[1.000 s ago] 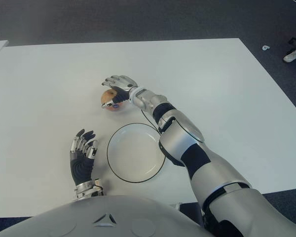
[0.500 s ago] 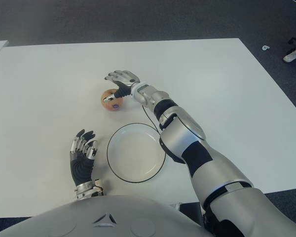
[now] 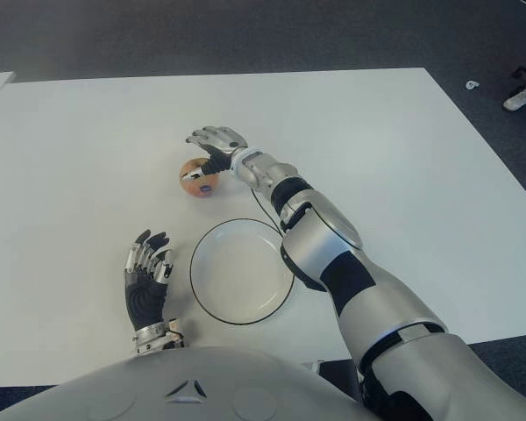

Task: Put the apples into the plate.

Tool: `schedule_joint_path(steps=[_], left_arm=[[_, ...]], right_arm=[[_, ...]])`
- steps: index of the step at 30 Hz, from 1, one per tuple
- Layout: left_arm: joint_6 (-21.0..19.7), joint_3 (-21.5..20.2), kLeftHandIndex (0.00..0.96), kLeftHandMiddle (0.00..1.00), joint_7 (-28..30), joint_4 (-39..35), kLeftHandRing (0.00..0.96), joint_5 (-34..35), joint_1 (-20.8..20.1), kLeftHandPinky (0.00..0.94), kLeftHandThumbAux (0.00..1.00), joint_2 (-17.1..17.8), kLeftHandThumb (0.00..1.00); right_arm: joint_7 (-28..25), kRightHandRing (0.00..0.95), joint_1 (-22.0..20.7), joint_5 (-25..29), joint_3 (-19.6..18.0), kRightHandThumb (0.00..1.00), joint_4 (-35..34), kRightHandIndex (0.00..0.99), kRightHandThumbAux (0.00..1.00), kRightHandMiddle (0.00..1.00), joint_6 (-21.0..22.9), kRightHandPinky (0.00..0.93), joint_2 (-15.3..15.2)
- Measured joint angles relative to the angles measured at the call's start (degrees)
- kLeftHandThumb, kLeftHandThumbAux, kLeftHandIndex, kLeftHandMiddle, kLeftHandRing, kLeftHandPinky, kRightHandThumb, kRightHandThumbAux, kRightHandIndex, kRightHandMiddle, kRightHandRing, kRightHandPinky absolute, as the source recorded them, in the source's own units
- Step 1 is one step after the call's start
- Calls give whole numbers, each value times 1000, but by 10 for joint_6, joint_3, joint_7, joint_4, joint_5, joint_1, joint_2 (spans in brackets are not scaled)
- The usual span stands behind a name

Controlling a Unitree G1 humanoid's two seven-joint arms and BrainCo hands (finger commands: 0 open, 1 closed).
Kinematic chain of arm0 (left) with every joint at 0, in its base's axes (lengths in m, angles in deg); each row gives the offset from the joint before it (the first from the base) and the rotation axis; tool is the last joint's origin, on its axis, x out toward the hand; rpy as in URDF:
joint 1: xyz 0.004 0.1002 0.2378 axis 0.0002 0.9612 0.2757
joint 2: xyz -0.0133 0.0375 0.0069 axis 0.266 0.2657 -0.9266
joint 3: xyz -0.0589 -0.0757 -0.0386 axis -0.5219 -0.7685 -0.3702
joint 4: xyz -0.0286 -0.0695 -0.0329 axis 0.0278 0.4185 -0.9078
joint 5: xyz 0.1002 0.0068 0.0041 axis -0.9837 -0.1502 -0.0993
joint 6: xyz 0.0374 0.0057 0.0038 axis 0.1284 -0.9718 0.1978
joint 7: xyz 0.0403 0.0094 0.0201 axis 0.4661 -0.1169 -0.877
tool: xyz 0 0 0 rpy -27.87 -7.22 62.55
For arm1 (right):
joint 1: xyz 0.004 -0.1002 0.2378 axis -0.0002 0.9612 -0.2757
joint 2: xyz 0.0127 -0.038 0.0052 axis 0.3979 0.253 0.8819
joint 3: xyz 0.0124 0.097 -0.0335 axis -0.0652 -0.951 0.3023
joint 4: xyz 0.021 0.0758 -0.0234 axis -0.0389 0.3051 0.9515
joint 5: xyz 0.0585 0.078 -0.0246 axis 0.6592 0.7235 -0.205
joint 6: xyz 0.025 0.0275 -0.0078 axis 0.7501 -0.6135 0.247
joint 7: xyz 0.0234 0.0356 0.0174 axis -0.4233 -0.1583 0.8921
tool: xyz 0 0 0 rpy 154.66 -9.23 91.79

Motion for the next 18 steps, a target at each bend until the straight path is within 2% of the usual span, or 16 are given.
schedule_joint_path(steps=[18], left_arm=[[13, 3, 206, 303, -11, 5, 332, -14, 3, 355, 635, 0, 460]], right_arm=[[-1, 0, 9, 0, 0, 261, 2, 0, 207, 0, 12, 0, 2]])
